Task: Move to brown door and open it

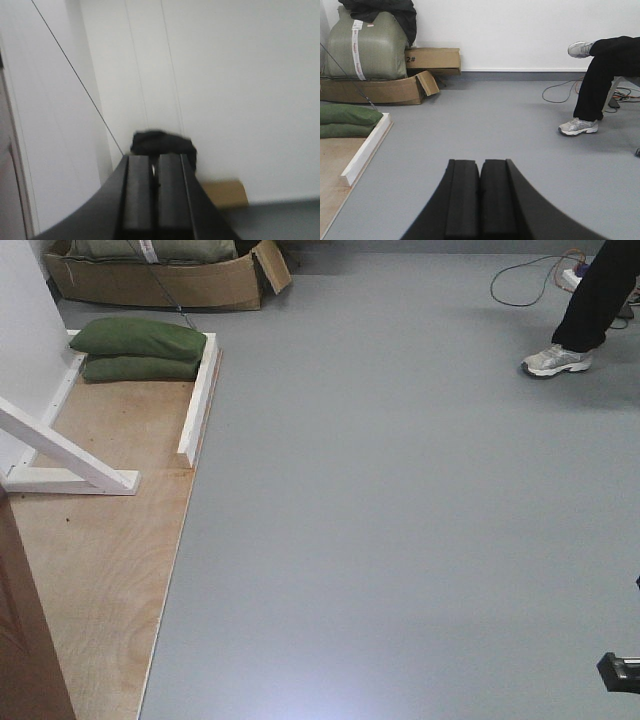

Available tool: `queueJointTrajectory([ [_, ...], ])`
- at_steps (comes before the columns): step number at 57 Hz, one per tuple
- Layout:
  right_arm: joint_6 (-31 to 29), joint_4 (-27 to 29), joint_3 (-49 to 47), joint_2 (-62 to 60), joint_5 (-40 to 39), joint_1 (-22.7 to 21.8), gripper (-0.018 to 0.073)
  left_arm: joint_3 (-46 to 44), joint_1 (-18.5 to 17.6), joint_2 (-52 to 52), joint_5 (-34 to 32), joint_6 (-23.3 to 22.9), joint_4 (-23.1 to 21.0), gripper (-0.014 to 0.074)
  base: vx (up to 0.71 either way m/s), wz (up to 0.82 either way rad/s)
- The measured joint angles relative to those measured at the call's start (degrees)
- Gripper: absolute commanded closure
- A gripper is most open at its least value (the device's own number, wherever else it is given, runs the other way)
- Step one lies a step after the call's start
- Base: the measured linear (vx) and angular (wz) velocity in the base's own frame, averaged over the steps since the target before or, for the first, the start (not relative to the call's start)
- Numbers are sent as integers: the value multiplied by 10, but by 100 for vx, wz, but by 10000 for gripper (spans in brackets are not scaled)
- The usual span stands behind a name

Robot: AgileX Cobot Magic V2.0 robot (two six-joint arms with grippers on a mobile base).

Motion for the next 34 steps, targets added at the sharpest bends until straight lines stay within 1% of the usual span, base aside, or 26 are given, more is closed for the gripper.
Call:
queueJointTrajectory([
  [6,0,0,0,0,0,0,559,-13,21,46,-167,0,-70,603,0,0],
  [10,0,0,0,0,0,0,559,-16,31,67,-284,0,-131,603,0,0],
  [14,0,0,0,0,0,0,559,-17,37,81,-405,0,-204,603,0,0],
  [17,0,0,0,0,0,0,559,-17,40,90,-502,0,-268,603,0,0],
  [22,0,0,0,0,0,0,559,-17,41,97,-630,0,-360,603,0,0],
  [23,0,0,0,0,0,0,559,-17,41,98,-662,0,-387,603,0,0],
  [25,0,0,0,0,0,0,559,-17,41,101,-702,0,-422,603,0,0],
  [28,0,0,0,0,0,0,559,-18,41,106,-758,0,-494,603,0,0],
  [30,0,0,0,0,0,0,559,-19,41,109,-774,0,-530,603,0,0],
  [31,0,0,0,0,0,0,559,-18,41,113,-782,0,-556,603,0,0],
  [34,0,0,0,0,0,0,559,-18,41,121,-791,0,-612,603,0,0],
])
